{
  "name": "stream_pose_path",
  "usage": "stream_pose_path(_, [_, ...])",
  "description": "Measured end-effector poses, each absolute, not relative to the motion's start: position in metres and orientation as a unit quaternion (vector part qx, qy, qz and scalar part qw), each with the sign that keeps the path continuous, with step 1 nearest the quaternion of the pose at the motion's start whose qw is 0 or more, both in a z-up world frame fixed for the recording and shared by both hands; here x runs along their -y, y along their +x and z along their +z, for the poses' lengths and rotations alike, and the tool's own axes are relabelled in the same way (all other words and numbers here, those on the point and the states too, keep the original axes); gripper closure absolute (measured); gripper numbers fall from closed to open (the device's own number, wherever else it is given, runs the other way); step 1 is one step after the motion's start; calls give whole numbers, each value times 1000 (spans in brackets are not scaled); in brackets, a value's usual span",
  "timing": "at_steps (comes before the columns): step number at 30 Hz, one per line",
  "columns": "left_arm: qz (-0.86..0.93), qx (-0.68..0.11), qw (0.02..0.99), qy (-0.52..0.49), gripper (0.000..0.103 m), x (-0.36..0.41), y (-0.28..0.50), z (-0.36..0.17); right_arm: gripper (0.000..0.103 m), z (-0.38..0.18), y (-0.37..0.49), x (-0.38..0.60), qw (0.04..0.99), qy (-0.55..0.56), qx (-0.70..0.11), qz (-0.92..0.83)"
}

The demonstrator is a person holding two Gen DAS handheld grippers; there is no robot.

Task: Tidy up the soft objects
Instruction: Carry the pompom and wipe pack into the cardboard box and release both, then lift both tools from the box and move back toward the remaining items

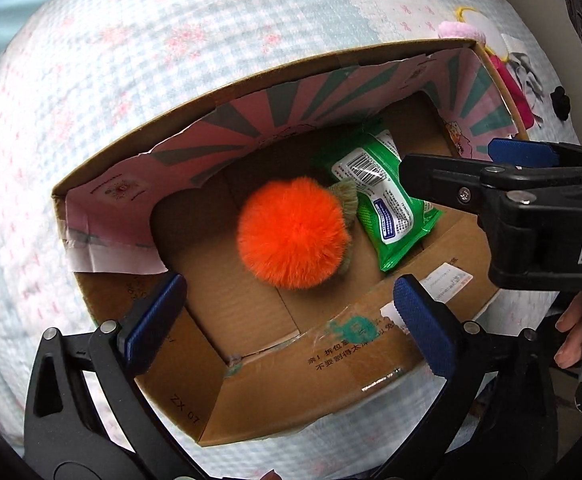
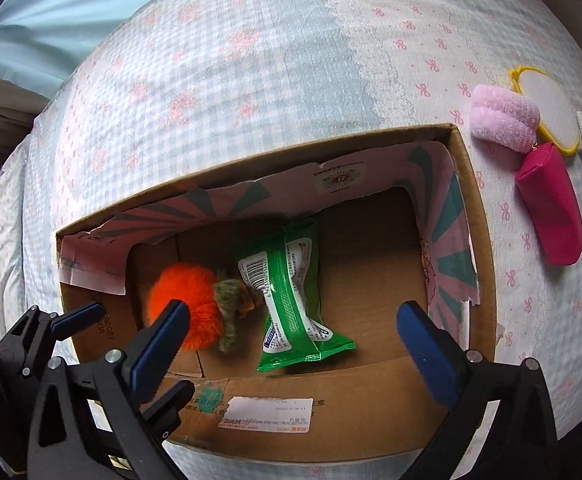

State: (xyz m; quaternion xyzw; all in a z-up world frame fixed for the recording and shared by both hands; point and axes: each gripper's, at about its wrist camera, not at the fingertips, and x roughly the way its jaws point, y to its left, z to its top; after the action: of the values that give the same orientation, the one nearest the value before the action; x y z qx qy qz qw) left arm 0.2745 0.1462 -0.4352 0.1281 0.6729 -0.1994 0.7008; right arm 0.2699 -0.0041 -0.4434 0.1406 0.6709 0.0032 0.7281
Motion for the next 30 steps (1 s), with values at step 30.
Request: stream_pose_path(30, [-162,-553,814,78,0,-187,166,-228,0,-216,121,13,833,81,-545,-41])
